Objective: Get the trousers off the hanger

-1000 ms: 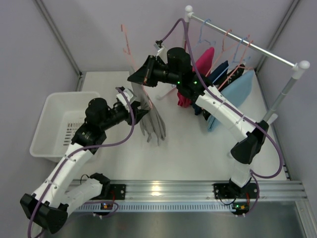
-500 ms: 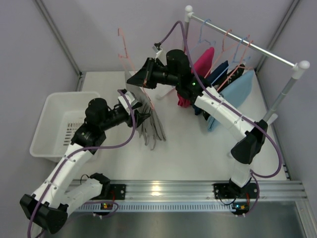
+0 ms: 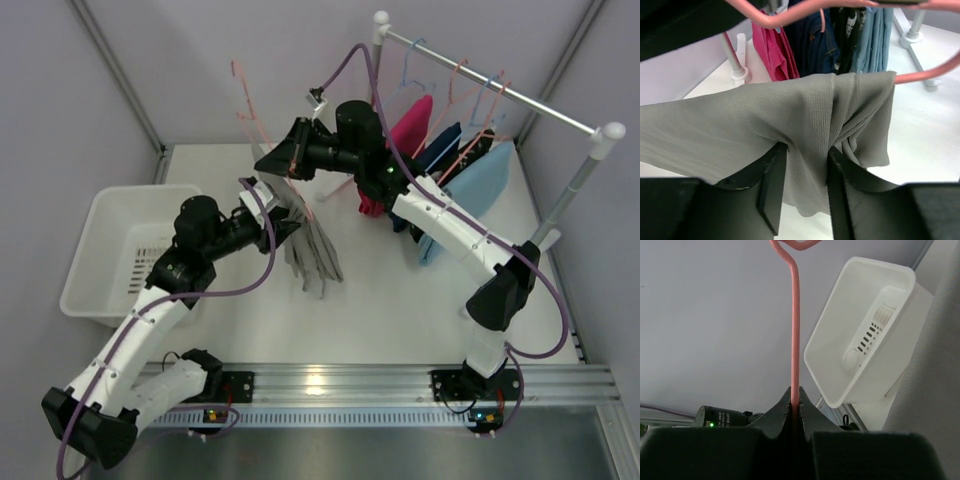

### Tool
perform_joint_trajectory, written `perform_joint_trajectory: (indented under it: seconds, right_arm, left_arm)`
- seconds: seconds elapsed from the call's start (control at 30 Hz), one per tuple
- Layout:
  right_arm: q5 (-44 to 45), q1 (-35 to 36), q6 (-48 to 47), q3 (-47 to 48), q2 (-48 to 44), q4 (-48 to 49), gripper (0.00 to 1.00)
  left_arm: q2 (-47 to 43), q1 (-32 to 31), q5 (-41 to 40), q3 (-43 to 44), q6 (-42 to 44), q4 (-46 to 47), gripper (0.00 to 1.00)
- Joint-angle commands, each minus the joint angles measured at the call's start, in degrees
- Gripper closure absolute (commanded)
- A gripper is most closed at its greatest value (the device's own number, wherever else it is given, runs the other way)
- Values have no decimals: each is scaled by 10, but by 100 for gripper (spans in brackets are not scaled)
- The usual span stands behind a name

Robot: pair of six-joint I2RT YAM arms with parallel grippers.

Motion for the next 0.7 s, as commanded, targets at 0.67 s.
perform_joint_trajectory:
  seconds: [0.67]
  right_arm:
    - [5, -53, -26, -161, -115, 75, 100]
  left_arm:
    - [-52, -1, -125, 161, -146, -70, 100]
